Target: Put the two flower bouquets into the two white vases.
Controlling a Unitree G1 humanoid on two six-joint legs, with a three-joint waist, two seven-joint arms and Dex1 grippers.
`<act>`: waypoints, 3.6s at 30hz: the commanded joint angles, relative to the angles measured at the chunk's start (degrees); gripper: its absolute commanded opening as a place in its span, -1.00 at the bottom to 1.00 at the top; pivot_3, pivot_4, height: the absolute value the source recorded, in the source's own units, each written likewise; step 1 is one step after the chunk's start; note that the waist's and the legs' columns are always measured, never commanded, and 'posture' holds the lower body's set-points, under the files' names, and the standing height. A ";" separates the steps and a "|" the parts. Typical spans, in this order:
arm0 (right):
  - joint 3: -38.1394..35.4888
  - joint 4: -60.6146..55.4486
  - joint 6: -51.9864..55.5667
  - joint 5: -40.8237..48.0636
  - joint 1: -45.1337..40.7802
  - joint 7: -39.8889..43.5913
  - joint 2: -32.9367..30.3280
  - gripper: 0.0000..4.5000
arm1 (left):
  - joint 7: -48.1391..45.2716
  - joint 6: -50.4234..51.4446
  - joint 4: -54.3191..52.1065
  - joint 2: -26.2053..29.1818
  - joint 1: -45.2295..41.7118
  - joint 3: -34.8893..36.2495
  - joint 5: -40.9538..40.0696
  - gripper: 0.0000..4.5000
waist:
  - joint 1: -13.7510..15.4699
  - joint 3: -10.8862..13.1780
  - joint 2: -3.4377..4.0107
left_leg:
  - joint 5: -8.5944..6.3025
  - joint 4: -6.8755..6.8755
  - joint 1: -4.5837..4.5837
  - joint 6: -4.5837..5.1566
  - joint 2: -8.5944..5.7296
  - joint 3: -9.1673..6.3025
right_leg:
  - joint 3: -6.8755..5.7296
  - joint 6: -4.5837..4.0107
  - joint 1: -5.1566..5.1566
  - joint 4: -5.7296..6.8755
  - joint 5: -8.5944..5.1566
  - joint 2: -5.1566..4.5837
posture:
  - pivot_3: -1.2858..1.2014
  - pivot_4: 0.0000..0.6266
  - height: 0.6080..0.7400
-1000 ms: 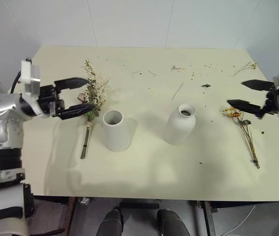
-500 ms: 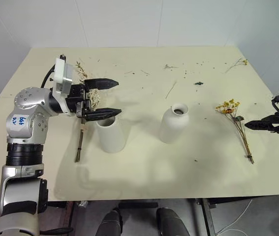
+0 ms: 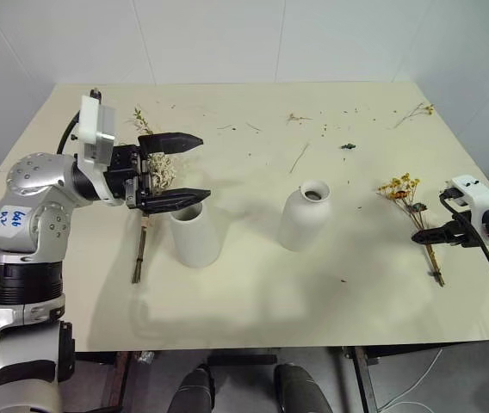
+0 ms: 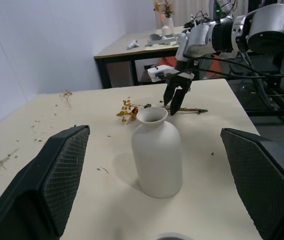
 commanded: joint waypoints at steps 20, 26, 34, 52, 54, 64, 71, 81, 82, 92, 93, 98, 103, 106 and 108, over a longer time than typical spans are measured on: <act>-31.93 -41.79 5.04 28.75 3.58 -7.55 8.24 -1.00 | -3.13 -5.13 9.21 -0.89 -6.36 -2.24 1.84 1.00 | 0.18 0.04 0.07 | 0.01 -0.05 -0.01 -0.04 0.08 -0.03 | 0.01 0.01 -0.05 0.05 0.00 0.09 | 0.03 -0.52 1.00; -40.17 -66.69 9.93 42.63 10.05 -19.46 19.09 -1.00 | -3.83 -6.84 12.97 -2.23 -7.76 -2.69 2.84 1.00 | 1.14 0.03 0.06 | -0.02 0.06 -0.16 -0.06 0.00 -0.13 | -0.06 0.01 -0.06 0.06 -0.01 -0.01 | 0.03 -0.52 1.00; -40.43 -78.27 11.89 56.09 17.19 -26.10 26.89 -1.00 | -3.06 -7.42 14.28 -3.48 -7.13 -2.16 3.14 1.00 | 1.65 0.03 0.05 | -0.02 0.13 -0.16 -0.02 0.01 -0.16 | -0.07 0.01 -0.07 0.17 -0.01 0.01 | 0.03 -0.52 1.00; -30.39 -76.81 -1.55 51.77 30.42 -22.70 29.14 -1.00 | -0.14 -6.17 11.68 -3.38 -6.04 -0.97 2.34 1.00 | 1.47 0.03 0.05 | 0.02 0.12 -0.07 0.04 0.02 -0.16 | -0.05 -0.01 -0.10 0.40 -0.02 0.04 | 0.03 -0.52 1.00; -29.40 -76.60 -1.95 50.98 31.64 -22.35 28.71 -0.90 | 0.01 -6.10 11.59 -3.22 -6.03 -0.83 2.34 1.00 | 1.54 0.03 0.05 | 0.02 0.12 -0.07 0.04 0.03 -0.16 | -0.05 -0.02 -0.10 0.39 -0.03 0.05 | 0.03 -0.52 1.00; -31.10 -78.96 -4.83 50.11 35.01 -20.70 23.55 0.54 | 1.35 -6.71 12.36 0.40 -5.40 1.33 3.94 1.00 | 1.50 0.03 0.05 | 0.02 0.12 -0.08 0.04 0.02 -0.16 | -0.05 -0.02 -0.09 0.34 -0.03 0.04 | 0.03 -0.52 1.00; -31.47 -75.99 -6.11 48.01 35.46 -10.68 11.17 0.99 | 5.78 -0.61 14.70 11.67 -3.73 0.99 10.23 1.00 | 1.39 0.04 0.05 | 0.02 0.02 -0.06 0.05 0.02 -0.15 | -0.05 -0.05 -0.09 0.27 -0.05 0.03 | 0.03 -0.52 1.00; -32.38 -75.74 -5.06 48.21 42.16 5.54 -4.51 0.99 | 19.23 37.16 6.40 16.52 3.02 -5.86 12.54 1.00 | 1.69 0.06 0.03 | -0.09 -0.08 -0.03 0.20 0.01 -0.15 | -0.05 -0.02 0.02 0.11 -0.18 0.02 | 0.03 -0.52 1.00; -32.16 -76.04 -5.19 48.03 41.99 5.19 -4.34 0.99 | 21.12 39.29 5.83 15.65 2.84 -6.06 12.94 1.00 | 1.70 0.07 0.01 | -0.08 -0.05 -0.05 0.19 0.00 -0.15 | -0.05 -0.02 0.01 0.13 -0.17 0.00 | 0.03 -0.52 1.00; -31.23 -79.21 -6.56 48.28 42.41 5.35 -2.81 0.99 | 34.72 48.53 3.54 4.43 1.47 -9.43 15.74 1.00 | 1.53 0.07 -0.05 | -0.09 0.02 -0.04 0.12 0.00 -0.15 | -0.06 -0.02 -0.01 0.13 -0.15 0.01 | 0.03 -0.52 1.00; -30.89 -79.81 -6.62 48.32 42.26 5.29 -2.40 0.99 | 34.95 48.58 3.87 4.14 1.28 -9.97 15.79 1.00 | 1.56 0.07 -0.05 | -0.10 0.01 -0.04 0.11 0.00 -0.15 | -0.06 -0.02 -0.01 0.13 -0.15 0.00 | 0.03 -0.52 1.00; -29.05 -83.20 -6.02 49.50 41.16 4.54 -0.56 0.99 | 35.02 47.63 7.95 2.83 0.38 -12.76 16.72 1.00 | 1.81 0.06 -0.05 | -0.10 0.05 -0.04 0.09 -0.03 -0.15 | -0.06 -0.01 0.01 0.12 -0.15 -0.03 | 0.03 -0.52 1.00; -28.80 -85.37 -7.70 50.11 40.12 4.88 0.86 1.00 | 33.28 46.55 9.98 2.91 -0.49 -13.92 16.76 0.75 | 1.91 0.05 -0.05 | -0.08 0.08 0.00 0.07 -0.04 -0.15 | -0.06 0.00 0.06 0.15 -0.14 -0.04 | 0.03 -0.52 1.00; -28.84 -86.62 -8.18 50.49 40.27 5.35 0.71 1.00 | 32.27 45.62 10.75 3.68 -0.70 -14.67 17.27 0.33 | 1.89 0.05 -0.05 | -0.08 0.09 -0.01 0.06 -0.05 -0.15 | -0.06 0.01 0.08 0.13 -0.13 -0.05 | 0.03 -0.52 1.00; -28.95 -87.39 -7.59 51.55 39.51 4.54 0.94 1.00 | 31.76 44.82 11.31 4.31 -0.62 -14.82 17.74 0.04 | 1.89 0.05 -0.05 | -0.09 0.09 -0.01 0.06 -0.05 -0.15 | -0.06 0.01 0.08 0.10 -0.13 -0.05 | 0.03 -0.52 1.00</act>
